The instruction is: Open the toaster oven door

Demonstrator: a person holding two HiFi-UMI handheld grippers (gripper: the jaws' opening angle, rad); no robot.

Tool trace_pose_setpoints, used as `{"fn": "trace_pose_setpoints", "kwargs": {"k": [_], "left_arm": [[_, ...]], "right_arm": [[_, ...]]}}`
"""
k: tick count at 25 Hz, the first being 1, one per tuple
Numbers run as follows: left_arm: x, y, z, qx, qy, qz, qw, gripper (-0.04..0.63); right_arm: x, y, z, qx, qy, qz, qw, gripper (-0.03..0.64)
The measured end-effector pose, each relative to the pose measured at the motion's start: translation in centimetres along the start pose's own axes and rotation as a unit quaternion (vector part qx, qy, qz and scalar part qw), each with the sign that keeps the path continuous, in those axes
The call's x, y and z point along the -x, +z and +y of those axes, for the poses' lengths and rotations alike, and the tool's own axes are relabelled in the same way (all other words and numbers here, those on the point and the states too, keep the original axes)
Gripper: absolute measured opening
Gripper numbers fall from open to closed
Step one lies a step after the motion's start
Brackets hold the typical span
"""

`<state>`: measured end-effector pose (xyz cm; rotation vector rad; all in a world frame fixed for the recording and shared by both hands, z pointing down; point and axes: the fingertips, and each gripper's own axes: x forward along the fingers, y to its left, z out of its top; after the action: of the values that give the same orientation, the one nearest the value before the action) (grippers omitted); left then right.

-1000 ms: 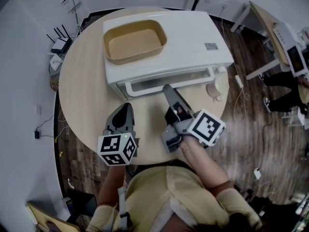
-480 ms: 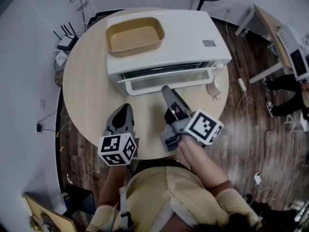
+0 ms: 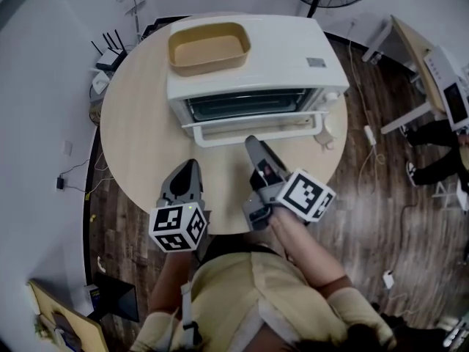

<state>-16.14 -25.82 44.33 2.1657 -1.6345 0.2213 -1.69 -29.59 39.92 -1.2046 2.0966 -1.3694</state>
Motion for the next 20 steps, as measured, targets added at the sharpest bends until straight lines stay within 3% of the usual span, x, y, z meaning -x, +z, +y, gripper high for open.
{"fn": "trace_pose_setpoints", "kwargs": {"k": [20], "left_arm": [[4.2, -2.7, -1.4, -0.007, 0.015, 0.008, 0.9998, 0.003]], "right_arm": [[4.3, -4.2, -2.5, 0.034, -0.035, 0.019, 0.999, 0.128]]}}
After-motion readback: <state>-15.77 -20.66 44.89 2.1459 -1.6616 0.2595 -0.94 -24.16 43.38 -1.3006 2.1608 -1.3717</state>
